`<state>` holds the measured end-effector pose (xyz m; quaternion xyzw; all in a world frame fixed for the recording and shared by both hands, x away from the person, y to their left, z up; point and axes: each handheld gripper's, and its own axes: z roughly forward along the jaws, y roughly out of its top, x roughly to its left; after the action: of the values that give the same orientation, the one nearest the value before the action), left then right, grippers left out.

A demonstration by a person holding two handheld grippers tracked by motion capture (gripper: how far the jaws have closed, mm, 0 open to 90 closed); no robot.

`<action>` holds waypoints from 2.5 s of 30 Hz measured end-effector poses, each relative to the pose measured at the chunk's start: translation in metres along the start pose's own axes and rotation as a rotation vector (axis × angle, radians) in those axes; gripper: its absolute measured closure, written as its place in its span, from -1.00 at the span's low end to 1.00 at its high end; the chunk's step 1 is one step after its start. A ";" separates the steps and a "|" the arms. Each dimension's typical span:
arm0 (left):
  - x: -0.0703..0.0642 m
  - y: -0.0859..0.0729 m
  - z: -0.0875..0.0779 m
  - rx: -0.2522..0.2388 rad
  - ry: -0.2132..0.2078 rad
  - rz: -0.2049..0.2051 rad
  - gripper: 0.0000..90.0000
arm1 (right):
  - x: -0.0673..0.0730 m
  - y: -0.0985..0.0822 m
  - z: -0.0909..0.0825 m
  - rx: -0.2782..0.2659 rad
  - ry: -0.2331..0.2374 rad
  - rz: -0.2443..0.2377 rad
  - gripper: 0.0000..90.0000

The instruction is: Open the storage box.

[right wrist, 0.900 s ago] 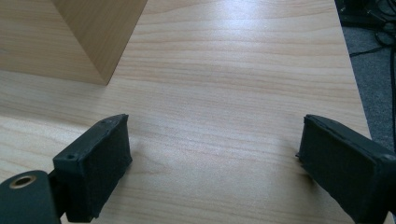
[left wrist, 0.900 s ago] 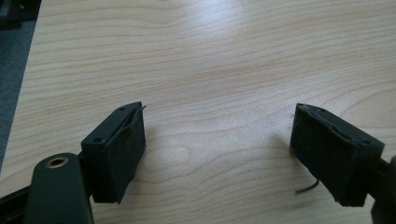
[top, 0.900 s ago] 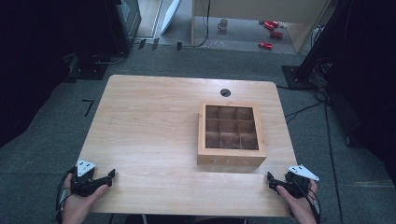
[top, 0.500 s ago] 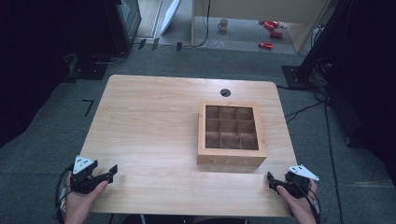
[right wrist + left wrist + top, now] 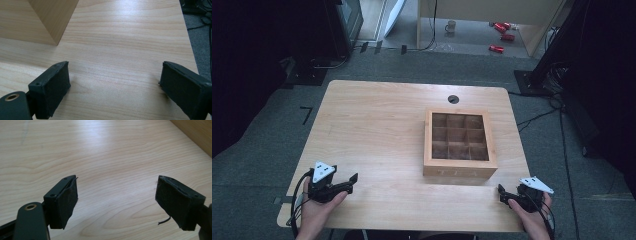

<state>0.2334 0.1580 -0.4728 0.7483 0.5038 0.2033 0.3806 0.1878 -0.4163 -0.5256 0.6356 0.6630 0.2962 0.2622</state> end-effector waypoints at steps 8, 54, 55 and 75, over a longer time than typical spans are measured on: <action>-0.024 0.016 0.013 -0.005 -0.046 0.028 -0.58 | 0.000 0.000 0.000 0.000 0.000 0.000 -0.81; -0.129 0.040 0.056 0.000 -0.254 0.143 -0.55 | 0.006 0.024 -0.016 -0.056 -0.008 0.041 -0.80; -0.130 0.040 0.057 0.001 -0.257 0.145 -0.54 | 0.007 0.027 -0.017 -0.062 -0.001 0.039 -0.80; -0.151 0.037 0.075 0.041 -0.247 0.127 -0.50 | 0.047 0.073 -0.022 -0.109 0.151 -0.072 -0.81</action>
<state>0.2450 -0.0146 -0.4796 0.8056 0.4087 0.1231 0.4108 0.2190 -0.3695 -0.4561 0.5722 0.6861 0.3693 0.2561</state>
